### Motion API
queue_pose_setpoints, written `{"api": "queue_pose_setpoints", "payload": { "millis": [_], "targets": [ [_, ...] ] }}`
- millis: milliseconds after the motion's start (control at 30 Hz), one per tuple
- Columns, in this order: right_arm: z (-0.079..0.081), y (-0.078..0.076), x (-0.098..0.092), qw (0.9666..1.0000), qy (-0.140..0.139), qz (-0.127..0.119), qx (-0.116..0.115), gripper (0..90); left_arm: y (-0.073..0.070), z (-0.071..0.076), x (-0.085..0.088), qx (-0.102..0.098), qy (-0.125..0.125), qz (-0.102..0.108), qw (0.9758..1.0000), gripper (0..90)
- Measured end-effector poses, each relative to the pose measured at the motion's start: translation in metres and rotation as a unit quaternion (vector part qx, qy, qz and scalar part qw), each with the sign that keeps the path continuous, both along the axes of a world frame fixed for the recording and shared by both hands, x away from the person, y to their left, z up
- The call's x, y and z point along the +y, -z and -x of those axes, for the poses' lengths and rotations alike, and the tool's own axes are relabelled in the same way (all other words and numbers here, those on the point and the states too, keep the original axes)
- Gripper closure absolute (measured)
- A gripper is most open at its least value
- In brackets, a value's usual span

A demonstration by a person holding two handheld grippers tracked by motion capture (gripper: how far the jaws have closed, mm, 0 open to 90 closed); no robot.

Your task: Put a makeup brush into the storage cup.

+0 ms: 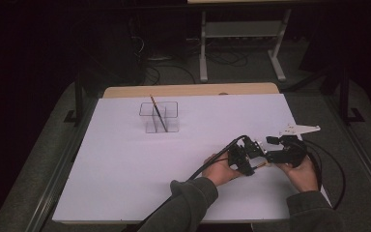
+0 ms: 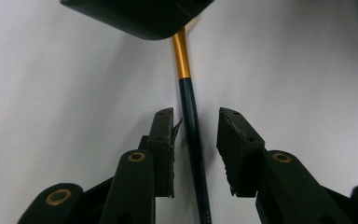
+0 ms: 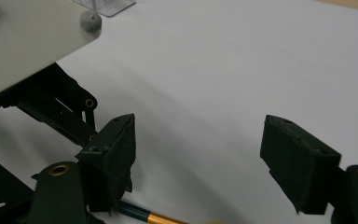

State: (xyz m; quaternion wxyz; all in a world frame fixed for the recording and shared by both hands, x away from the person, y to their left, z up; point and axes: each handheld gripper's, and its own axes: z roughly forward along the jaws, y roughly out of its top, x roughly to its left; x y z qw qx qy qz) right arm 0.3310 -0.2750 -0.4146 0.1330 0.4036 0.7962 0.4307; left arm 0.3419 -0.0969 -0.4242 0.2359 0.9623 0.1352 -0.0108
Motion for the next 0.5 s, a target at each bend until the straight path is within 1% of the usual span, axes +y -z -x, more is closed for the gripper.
{"api": "queue_pose_setpoints", "payload": {
  "millis": [100, 167, 200, 300, 333, 467, 500],
  "targets": [
    [-0.0001, 0.0001, -0.0001, 1.0, 0.0, 0.0, 0.0, 25.4, 0.0006, 0.0001, -0.0002, 0.0, -0.001, -0.001, 1.0, 68.3],
    [-0.0001, 0.0002, 0.0, 1.0, -0.001, 0.0, 0.0, 25.4, 0.0008, 0.0008, -0.0007, -0.005, 0.001, -0.007, 1.0, 70.1],
    [-0.0001, 0.0002, 0.0001, 1.0, -0.001, -0.001, 0.0, 25.4, 0.0011, 0.0011, -0.0009, -0.005, 0.001, -0.008, 1.0, 70.4],
    [-0.0002, 0.0003, 0.0001, 1.0, -0.002, 0.0, 0.0, 25.5, 0.0017, 0.002, -0.0014, -0.009, -0.002, -0.007, 0.9999, 71.4],
    [0.0003, -0.0002, 0.0006, 1.0, 0.0, 0.0, 0.002, 25.5, 0.0016, 0.0023, -0.0016, -0.011, -0.003, -0.008, 0.9999, 71.6],
    [0.0004, -0.0002, 0.0018, 1.0, -0.002, 0.005, -0.002, 25.6, 0.0017, 0.0044, -0.0026, -0.018, -0.004, -0.012, 0.9997, 73.7],
    [0.0003, 0.0, 0.0014, 1.0, -0.002, 0.005, -0.002, 25.5, 0.0018, 0.0051, -0.0029, -0.023, -0.004, -0.014, 0.9996, 74.5]
  ]
}}
